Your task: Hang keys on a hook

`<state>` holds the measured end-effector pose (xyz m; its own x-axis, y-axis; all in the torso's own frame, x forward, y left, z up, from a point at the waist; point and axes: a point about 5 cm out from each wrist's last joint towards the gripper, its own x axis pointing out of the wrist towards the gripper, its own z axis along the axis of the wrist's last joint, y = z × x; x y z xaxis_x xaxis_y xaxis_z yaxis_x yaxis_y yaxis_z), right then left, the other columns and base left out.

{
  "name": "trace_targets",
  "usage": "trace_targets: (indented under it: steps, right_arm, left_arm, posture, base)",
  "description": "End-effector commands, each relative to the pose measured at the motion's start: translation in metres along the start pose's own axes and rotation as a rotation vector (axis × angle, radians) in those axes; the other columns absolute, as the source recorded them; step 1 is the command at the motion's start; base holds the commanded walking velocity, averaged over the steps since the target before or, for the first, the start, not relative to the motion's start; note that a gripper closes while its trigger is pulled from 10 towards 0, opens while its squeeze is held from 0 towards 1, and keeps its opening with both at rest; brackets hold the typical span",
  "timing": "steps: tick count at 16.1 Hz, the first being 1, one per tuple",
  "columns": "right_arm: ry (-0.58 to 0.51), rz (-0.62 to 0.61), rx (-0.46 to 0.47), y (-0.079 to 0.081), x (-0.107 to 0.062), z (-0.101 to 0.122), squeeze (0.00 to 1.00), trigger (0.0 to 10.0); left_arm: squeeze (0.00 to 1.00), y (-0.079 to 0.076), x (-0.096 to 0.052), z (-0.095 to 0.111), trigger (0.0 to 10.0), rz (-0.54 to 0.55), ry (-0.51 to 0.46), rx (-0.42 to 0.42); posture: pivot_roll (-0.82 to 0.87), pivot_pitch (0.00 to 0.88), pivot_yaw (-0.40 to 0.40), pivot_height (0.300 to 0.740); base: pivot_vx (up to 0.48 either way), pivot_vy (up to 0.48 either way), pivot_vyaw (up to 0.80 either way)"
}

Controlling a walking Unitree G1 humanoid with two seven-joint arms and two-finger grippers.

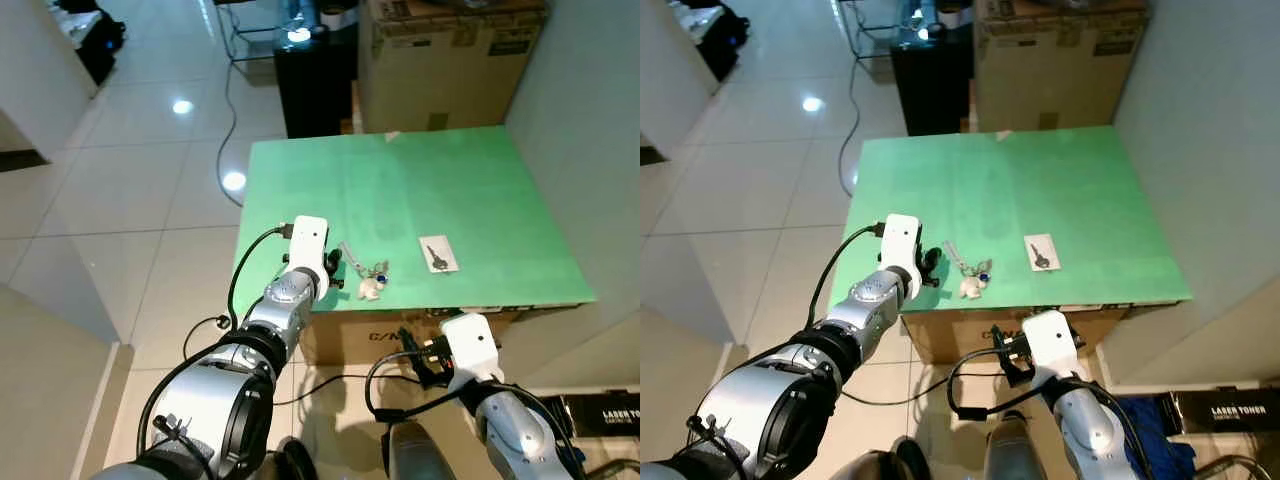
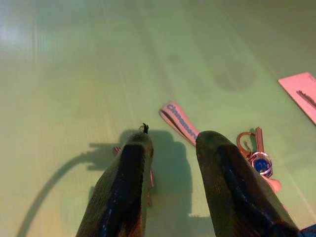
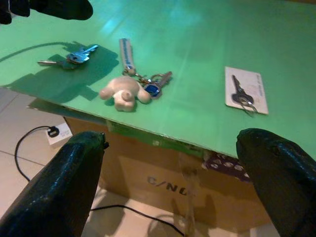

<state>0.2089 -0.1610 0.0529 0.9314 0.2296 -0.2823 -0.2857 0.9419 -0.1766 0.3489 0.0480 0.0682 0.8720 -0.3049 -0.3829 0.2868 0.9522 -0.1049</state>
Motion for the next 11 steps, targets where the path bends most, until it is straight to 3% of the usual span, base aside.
trace_targets:
  steps: [1,5,7,11]
  right_arm:
    - [-0.002,-0.005,0.010,0.001,-0.003,0.002,0.00,10.0]
    - [0.005,-0.008,0.008,0.000,-0.005,0.001,0.00,10.0]
    - [0.008,-0.001,0.007,0.001,-0.005,0.001,0.00,10.0]
    - [0.010,0.003,0.005,0.002,-0.006,0.002,0.00,10.0]
  left_arm:
    - [1.00,-0.011,-0.001,-0.014,10.0,-0.013,0.051,-0.005]
    - [1.00,-0.006,-0.004,-0.024,10.0,0.006,0.094,0.038]
    - [0.00,-0.001,-0.005,-0.030,10.0,0.036,0.117,0.048]
    - [0.00,0.000,-0.006,-0.032,10.0,0.051,0.128,0.034]
  posture:
    - [-0.40,0.173,0.169,0.740]
    - [-0.40,0.181,0.165,0.740]
    - [-0.40,0.182,0.162,0.740]
    - [-0.40,0.183,0.164,0.740]
  base:
    - [0.000,0.000,0.00]
    - [0.000,0.000,0.00]
    - [0.000,0.000,0.00]
    - [0.000,0.000,0.00]
